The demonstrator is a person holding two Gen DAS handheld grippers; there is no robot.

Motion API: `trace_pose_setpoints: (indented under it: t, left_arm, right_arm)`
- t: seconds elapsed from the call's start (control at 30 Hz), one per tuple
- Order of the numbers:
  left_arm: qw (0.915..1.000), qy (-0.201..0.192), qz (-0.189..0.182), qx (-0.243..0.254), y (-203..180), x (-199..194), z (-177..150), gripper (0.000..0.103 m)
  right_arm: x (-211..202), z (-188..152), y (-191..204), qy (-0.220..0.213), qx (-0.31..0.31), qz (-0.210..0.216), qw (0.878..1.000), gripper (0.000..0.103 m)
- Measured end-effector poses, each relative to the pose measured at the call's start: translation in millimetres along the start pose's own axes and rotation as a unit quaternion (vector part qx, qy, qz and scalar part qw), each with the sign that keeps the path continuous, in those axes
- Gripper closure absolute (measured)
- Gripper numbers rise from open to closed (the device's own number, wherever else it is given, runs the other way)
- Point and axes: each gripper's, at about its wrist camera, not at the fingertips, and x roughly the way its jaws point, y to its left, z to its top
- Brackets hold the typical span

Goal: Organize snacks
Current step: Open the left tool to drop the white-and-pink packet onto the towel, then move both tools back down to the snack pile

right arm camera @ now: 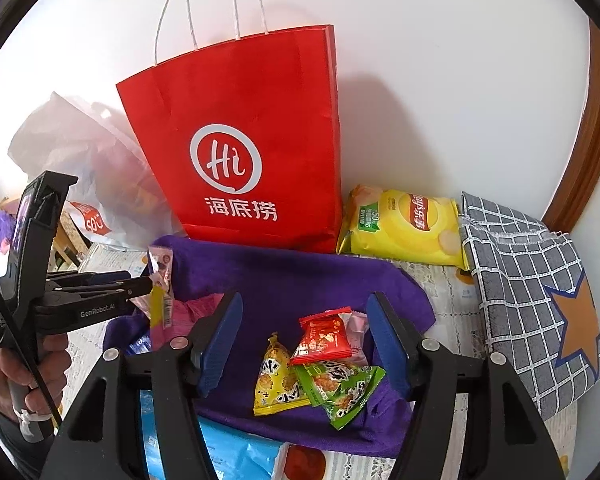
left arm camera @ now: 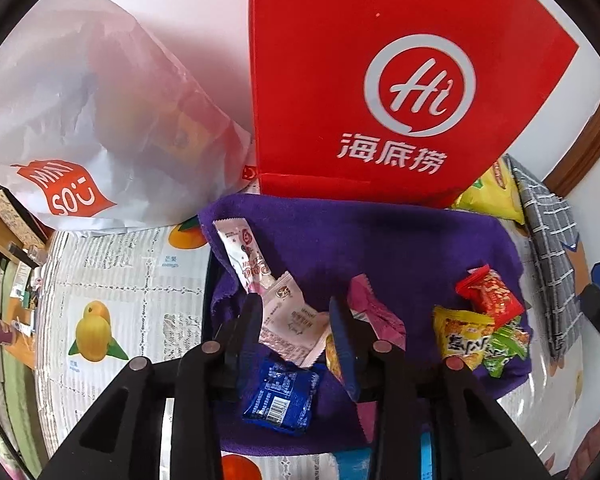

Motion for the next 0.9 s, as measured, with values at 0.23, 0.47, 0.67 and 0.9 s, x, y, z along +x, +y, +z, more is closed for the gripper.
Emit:
trace_pose_setpoints:
  t: [0.23, 0.47, 0.67, 0.9]
  left_arm:
    - [0.9994, -0.025, -0.022, 0.005, -2, -22, 0, 0.056]
    - [0.9979, -0.048, -0.042, 0.006, -3, -44, 0, 0.055]
    - [0.9954, -0.070, -0.064, 0.017, -10, -67, -4, 0.053]
    - [0.9908, -0.096, -0.090, 0.030, -17, -94, -12, 0.053]
  right_arm:
    - [-6, 1, 10, 0.002, -0.004, 0.005, 1.000, 0.027]
    - [-23, 1, 25, -0.018, -0.006, -0.005, 1.000, 0.021]
    - [-44, -12, 32, -0.024, 0.019, -0.021, 0.999, 0.015]
    - [-75, -40, 15, -0.047, 0.025, -0.066, 0.996, 0.015]
